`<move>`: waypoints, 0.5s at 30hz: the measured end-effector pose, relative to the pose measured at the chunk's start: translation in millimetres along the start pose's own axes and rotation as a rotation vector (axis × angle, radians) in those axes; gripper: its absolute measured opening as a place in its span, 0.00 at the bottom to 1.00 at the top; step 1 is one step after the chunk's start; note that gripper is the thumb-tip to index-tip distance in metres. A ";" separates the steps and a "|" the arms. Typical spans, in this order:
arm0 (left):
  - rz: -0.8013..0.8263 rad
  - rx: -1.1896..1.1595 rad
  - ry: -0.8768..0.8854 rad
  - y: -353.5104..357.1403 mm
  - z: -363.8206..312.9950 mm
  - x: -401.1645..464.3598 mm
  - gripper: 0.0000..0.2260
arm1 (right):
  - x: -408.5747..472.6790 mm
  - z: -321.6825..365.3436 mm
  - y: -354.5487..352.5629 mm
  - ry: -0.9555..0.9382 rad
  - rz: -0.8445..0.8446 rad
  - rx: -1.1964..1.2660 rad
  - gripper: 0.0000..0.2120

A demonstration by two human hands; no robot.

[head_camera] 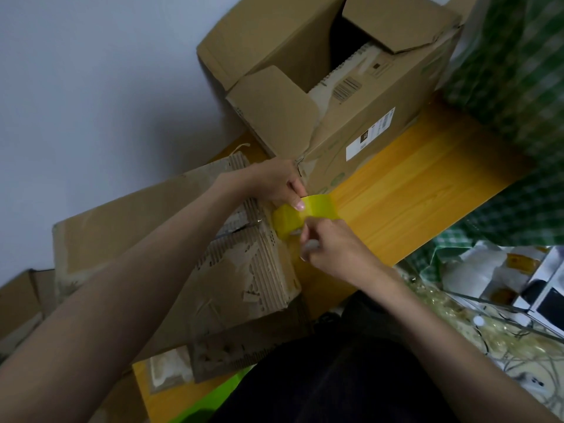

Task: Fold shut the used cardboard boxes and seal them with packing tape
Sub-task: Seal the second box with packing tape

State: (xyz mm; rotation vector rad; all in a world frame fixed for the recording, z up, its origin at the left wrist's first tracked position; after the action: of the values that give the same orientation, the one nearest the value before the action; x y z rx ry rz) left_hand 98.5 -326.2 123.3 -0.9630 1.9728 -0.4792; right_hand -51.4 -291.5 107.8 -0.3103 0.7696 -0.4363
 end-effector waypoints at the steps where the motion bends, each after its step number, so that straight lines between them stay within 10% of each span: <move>1: -0.010 -0.021 -0.013 0.0 1.3 -0.6 0.13 | 4.4 -16.7 0.5 0.057 0.072 -0.083 0.09; 15: 0.001 -0.029 -0.103 2.5 6.0 -3.7 0.15 | 124.1 -171.7 -4.4 0.342 -0.153 -0.008 0.15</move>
State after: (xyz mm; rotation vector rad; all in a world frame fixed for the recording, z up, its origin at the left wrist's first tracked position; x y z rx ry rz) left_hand 103.5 -321.5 120.4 -0.9856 1.8919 -0.3931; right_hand -98.0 -374.7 -81.4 -0.3063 1.0857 -0.6406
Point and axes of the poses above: each hand's wrist, its own x-axis towards the middle knuckle, its own y-axis out of the palm, z = x × y, the point moved 6 cm from there along x, towards the middle knuckle, and after that the axes turned 11 degrees about y, right-handed, at the moved point
